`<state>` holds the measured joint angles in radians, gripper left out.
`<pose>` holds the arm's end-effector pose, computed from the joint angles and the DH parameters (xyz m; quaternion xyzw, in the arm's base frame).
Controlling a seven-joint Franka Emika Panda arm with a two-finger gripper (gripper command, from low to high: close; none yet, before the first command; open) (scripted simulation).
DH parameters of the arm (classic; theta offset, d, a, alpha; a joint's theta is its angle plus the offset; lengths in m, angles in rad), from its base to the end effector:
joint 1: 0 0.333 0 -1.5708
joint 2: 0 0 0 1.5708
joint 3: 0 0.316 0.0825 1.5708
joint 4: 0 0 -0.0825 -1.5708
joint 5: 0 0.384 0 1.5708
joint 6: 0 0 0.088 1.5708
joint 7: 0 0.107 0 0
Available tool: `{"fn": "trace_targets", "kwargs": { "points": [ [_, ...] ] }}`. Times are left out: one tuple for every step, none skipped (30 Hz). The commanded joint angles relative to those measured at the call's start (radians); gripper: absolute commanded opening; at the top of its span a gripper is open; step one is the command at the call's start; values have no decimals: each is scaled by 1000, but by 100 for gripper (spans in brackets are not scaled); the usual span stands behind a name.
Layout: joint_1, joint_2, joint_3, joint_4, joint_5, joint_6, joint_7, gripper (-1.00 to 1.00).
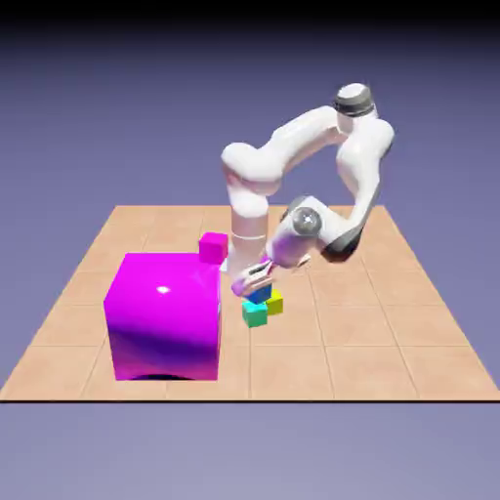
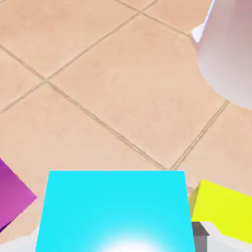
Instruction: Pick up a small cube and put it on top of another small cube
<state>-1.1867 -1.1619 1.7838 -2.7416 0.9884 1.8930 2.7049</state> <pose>0.3003 0.0477 0.1650 -0.0353 -0.9580 0.1940 0.2084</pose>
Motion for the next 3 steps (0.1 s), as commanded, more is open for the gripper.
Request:
{"fn": "trace_targets", "kwargs": {
  "points": [
    [0, 0, 0, 0, 1, -1, 0, 100],
    [0, 0, 0, 0, 1, -1, 0, 100],
    [11, 0, -36, 10, -30, -24, 7, 100]
  ]
}}
